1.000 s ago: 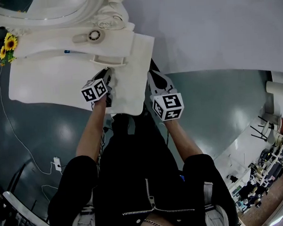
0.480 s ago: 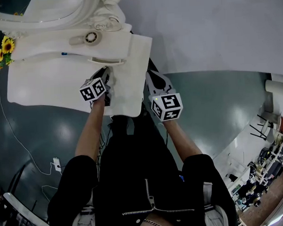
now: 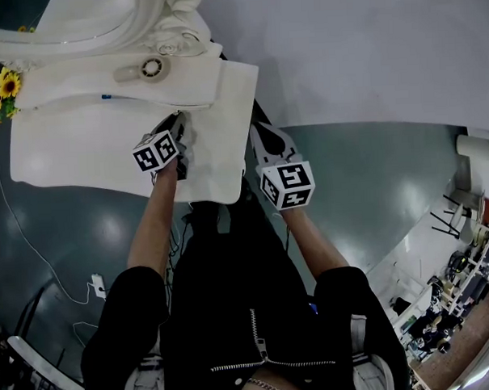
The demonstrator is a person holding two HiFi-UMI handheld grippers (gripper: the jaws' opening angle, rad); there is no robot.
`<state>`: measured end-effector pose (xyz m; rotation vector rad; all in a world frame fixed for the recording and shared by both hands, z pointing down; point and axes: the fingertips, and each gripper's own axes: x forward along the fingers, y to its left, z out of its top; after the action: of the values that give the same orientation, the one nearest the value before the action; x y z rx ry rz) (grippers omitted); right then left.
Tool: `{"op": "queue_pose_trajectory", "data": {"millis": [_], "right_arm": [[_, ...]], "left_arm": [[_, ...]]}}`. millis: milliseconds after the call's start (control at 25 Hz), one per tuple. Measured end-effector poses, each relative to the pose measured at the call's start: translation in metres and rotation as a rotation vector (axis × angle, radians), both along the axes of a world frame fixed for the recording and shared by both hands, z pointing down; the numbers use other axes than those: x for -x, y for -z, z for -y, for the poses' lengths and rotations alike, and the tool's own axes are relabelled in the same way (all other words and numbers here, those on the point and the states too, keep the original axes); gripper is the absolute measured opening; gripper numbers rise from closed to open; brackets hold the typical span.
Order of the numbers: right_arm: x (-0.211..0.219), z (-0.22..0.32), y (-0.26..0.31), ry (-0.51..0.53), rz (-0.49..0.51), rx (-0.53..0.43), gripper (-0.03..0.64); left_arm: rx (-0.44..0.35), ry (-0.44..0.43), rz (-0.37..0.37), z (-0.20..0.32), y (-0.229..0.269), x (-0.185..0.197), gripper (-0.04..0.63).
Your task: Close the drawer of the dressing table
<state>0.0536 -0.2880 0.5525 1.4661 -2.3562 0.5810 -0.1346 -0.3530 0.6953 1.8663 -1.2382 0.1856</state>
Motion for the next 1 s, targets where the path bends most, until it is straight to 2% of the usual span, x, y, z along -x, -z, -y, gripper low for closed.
{"op": "queue_pose_trajectory", "data": {"millis": [1000], "right_arm": [[-0.01, 0.001, -0.005, -0.015, -0.011, 0.015, 0.006]], "left_arm": [[0.007, 0.005, -0.009, 0.022, 0.001, -0.006, 0.106]]}}
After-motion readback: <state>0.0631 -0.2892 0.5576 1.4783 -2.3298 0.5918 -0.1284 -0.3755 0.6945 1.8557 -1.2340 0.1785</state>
